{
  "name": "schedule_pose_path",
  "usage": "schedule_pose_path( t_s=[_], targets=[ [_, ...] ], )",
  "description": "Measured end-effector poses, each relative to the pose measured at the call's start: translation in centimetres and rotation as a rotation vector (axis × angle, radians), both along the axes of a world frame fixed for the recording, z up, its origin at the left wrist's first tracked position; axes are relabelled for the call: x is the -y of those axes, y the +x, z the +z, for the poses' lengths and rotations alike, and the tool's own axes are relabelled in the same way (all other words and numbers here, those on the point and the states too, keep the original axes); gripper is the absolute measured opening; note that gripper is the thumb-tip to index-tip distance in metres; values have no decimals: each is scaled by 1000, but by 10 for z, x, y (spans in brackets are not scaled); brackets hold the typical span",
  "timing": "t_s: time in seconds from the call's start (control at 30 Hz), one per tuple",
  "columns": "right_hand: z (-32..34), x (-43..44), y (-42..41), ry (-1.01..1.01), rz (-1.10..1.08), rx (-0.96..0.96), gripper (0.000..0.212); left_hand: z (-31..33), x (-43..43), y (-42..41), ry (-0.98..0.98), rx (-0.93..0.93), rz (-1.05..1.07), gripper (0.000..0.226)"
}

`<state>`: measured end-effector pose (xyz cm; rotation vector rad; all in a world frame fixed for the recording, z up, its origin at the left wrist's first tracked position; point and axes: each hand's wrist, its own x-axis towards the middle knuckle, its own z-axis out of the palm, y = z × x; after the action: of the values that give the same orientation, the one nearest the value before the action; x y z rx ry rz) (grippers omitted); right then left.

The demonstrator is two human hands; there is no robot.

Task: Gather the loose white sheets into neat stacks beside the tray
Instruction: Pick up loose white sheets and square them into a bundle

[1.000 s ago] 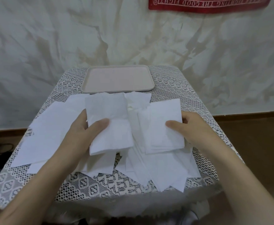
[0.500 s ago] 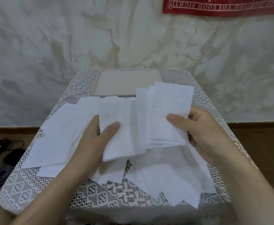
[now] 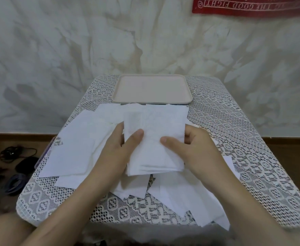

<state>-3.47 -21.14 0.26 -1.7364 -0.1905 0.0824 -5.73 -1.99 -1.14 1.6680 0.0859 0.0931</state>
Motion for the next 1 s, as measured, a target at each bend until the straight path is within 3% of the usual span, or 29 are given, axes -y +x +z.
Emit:
schedule_pose_path(
  t_s=[0.1, 0.23, 0.5, 0.8, 1.0],
  targets=[
    [-1, 5, 1, -15, -39, 25, 28, -1, -1, 1, 8, -21, 10, 35],
    [3, 12, 3, -37, -92, 62, 61, -1, 0, 1, -2, -28, 9, 35],
    [7, 11, -1, 69, -75, -25, 39, 4, 2, -1, 37, 1, 3, 56],
    [3, -5, -2, 44, -51, -29, 30, 4, 0, 0, 15, 7, -45, 51],
    [1, 0, -1, -111, -36, 60, 49, 1, -1, 1, -3, 7, -46, 50]
  ],
)
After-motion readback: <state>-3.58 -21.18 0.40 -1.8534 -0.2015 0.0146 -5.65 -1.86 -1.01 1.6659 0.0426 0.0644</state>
